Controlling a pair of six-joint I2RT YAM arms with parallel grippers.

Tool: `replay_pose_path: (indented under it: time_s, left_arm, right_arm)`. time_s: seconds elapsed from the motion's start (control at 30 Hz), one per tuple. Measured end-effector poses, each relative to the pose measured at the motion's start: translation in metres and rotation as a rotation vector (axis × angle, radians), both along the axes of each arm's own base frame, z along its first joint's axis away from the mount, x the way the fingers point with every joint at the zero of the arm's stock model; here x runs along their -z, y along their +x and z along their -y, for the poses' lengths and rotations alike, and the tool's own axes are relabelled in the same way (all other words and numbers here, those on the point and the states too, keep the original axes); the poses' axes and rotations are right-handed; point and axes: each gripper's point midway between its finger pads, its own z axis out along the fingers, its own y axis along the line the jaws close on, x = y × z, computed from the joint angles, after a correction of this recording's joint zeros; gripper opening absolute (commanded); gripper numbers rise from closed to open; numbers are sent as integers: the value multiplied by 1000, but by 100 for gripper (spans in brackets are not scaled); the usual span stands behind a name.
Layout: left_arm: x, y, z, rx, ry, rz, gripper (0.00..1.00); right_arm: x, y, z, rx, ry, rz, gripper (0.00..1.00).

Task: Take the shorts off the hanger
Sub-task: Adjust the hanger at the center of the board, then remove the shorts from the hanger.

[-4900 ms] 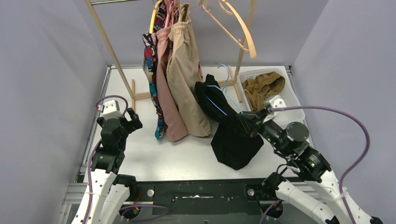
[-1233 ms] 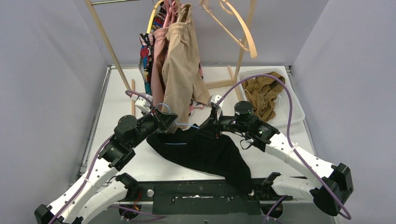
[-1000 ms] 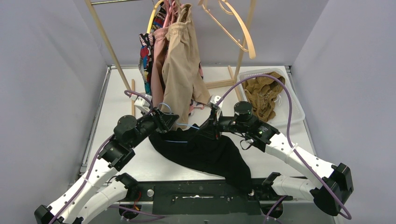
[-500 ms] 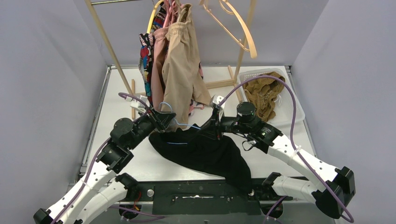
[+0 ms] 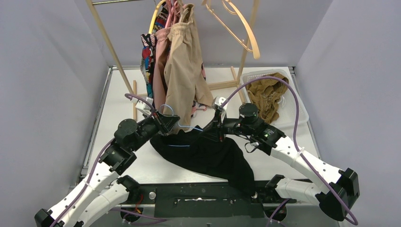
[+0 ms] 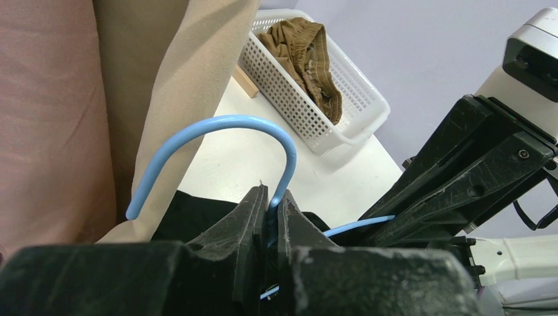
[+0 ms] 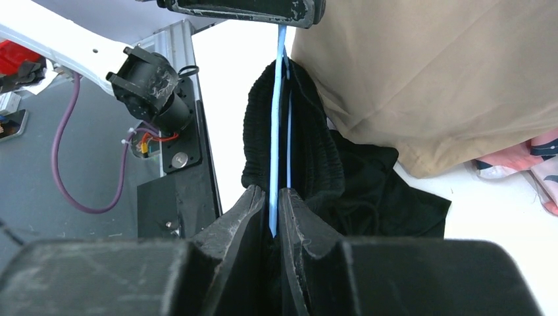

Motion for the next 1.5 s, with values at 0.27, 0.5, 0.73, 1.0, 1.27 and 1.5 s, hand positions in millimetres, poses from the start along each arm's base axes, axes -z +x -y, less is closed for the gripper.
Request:
replay_pose_path:
  time_s: [0.27, 0.5, 0.73, 1.0, 1.27, 1.5]
  left_arm:
    - [3, 1, -19, -71, 111, -10, 0]
    - [-92, 0, -76, -298, 191, 132, 0]
    - [-193, -20, -116, -423, 135, 273, 0]
    - [-134, -2, -87, -332, 211, 164, 0]
    - [8, 13, -42, -165, 351, -135, 0]
    - [5, 9, -37, -155, 293, -118, 0]
  right_arm:
    - [-27, 36, 10, 243, -12, 5, 97]
    - [-87, 47, 51, 486, 98, 83, 98]
    - [-120, 34, 105, 663, 230, 163, 98]
    - [-112, 45, 112, 735, 206, 157, 98]
    - [-62, 67, 100, 779, 31, 57, 96]
    - [-50, 78, 73, 729, -42, -33, 83]
